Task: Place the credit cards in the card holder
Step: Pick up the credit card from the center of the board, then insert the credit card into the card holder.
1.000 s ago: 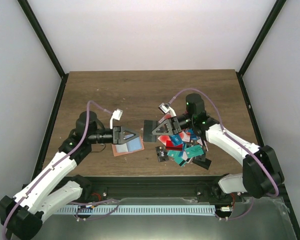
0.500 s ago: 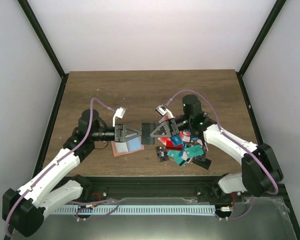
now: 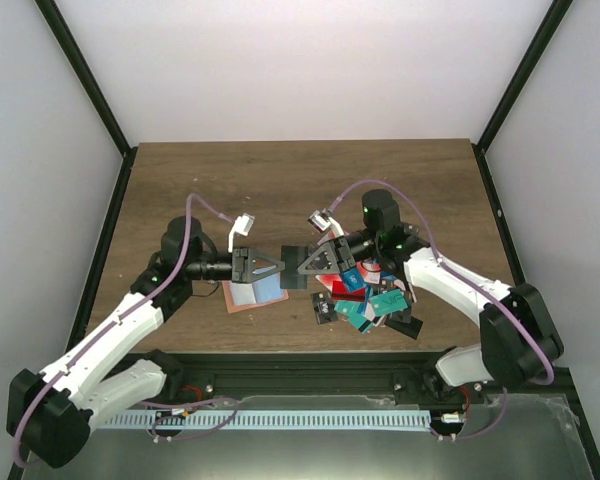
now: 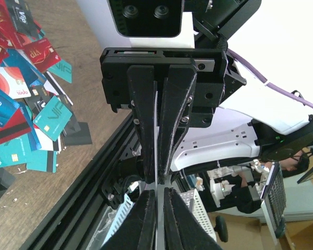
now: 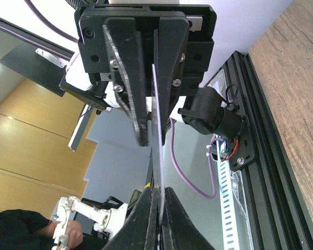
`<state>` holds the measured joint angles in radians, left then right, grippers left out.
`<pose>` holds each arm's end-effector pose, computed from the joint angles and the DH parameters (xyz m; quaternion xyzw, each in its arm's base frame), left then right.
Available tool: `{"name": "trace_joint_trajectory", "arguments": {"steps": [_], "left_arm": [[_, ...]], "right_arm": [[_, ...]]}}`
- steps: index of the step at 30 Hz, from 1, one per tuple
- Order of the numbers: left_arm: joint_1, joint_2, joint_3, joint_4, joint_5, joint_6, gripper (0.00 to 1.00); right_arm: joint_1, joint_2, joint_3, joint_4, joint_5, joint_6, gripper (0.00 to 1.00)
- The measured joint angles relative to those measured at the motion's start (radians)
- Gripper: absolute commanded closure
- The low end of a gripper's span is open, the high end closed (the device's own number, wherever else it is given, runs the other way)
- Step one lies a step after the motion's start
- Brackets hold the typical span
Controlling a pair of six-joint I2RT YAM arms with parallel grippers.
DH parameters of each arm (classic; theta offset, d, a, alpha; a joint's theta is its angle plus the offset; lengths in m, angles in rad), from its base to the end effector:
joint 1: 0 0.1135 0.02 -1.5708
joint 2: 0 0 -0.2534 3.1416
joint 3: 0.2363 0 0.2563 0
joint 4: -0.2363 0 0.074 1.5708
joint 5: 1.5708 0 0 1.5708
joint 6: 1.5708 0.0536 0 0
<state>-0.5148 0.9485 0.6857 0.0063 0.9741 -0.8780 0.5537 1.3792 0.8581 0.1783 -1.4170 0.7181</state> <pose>0.1777 -0.1514 0.2862 0.1548 0.7398 -0.6305 0.1764 0.2232 0.2003 0.2626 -0.3227 0.6493 0.6877 0.0361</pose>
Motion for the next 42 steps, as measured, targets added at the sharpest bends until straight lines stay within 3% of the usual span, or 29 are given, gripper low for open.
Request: {"name": "trace_joint_trajectory", "arguments": {"steps": [5,6,9,13,22,30,42], "left_arm": [[0.004,0.011,-0.001,-0.009,-0.002,0.015,0.96],[0.005,0.011,-0.001,-0.012,-0.005,0.019,0.96],[0.006,0.014,0.000,-0.047,-0.024,0.048,0.96],[0.032,0.022,0.000,-0.152,-0.073,0.108,0.96],[0.278,0.032,-0.043,-0.425,-0.193,0.257,0.96],[0.330,0.104,-0.074,-0.550,-0.270,0.313,0.96],[0.340,0.162,-0.175,-0.503,-0.281,0.297,0.96]], "right_arm": [[0.000,0.011,0.004,0.003,-0.004,0.001,0.97],[0.000,0.016,0.005,0.003,-0.004,0.001,0.92],[0.000,0.024,0.010,-0.021,0.008,-0.014,0.57],[0.002,0.043,0.051,-0.122,0.085,-0.078,0.49],[-0.008,0.071,0.041,-0.289,0.372,-0.152,0.49],[0.015,0.190,0.031,-0.329,0.516,-0.142,0.53],[0.052,0.333,0.121,-0.351,0.589,-0.142,0.59]]}}
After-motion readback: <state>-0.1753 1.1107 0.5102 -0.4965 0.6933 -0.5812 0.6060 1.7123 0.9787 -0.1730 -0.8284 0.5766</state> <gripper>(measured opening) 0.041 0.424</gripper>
